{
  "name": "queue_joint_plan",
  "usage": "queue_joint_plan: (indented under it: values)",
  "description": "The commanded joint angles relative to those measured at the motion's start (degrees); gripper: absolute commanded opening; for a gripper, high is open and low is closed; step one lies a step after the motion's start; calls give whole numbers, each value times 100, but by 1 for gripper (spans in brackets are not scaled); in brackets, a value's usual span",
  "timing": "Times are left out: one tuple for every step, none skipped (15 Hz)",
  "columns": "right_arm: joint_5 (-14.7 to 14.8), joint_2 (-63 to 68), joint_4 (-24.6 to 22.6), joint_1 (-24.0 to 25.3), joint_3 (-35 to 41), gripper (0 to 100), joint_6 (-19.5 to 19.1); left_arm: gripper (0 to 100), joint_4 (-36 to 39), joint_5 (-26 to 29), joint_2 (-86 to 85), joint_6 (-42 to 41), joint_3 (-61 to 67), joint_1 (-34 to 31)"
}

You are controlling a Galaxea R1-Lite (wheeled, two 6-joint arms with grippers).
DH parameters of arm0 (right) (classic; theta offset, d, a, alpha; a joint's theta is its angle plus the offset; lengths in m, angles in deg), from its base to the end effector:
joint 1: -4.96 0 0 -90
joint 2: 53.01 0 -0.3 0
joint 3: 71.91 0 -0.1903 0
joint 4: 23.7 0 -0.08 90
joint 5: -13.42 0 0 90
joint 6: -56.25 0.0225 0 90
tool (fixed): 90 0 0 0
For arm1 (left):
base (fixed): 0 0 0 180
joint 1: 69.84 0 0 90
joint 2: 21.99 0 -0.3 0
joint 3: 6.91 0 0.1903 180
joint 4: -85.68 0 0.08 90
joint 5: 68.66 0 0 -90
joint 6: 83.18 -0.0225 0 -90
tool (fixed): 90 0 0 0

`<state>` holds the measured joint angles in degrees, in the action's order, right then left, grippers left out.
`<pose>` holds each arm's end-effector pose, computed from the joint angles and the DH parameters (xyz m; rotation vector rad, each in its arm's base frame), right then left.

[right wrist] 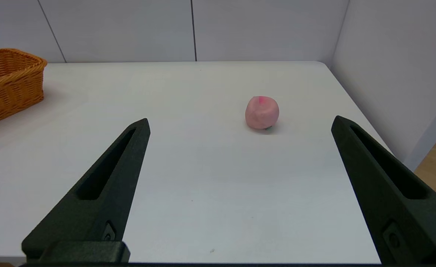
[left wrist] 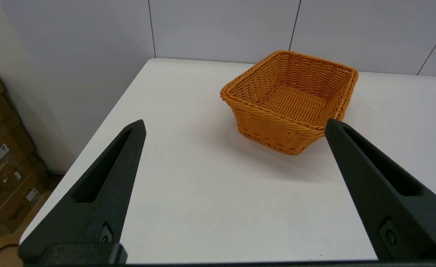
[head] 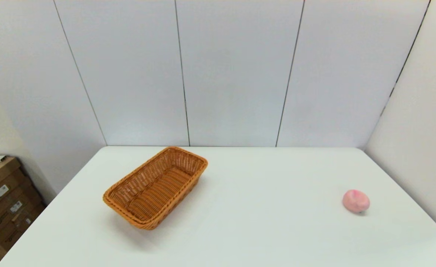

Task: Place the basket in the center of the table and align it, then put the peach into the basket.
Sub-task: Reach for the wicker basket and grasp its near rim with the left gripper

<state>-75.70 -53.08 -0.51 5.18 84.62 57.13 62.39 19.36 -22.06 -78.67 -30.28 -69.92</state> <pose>-0.0230 -0.0004 0.0763 0.0154 -0.0062 -0.0115 -0.0229 0.0007 0.0756 -0.0787 -0.0040 0.0358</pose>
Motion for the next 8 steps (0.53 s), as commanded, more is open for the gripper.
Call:
queue_joint_plan:
  values:
    - [0, 7, -8, 4, 1, 100, 0, 100, 1, -5, -1, 6, 0, -1]
    - [0, -1, -8, 4, 1, 100, 0, 100, 1, -5, -1, 15, 0, -1]
    - [0, 7, 1, 4, 1, 100, 0, 100, 10, -22, -1, 6, -62, -1]
    - [0, 7, 1, 4, 1, 100, 0, 100, -42, -84, 7, 76, -483, -1]
    - [0, 7, -8, -4, 1, 100, 0, 100, -306, -75, 236, 270, -1037, -1]
    - [9, -1, 1, 4, 1, 100, -9, 100, -561, -75, 763, 551, -1652, -1]
    - [9, -1, 1, -4, 1, 100, -9, 100, -684, -84, 1475, 1017, -2206, -1]
    - [9, -1, 45, 4, -8, 100, -26, 100, -737, -101, 2380, 1491, -2619, -1]
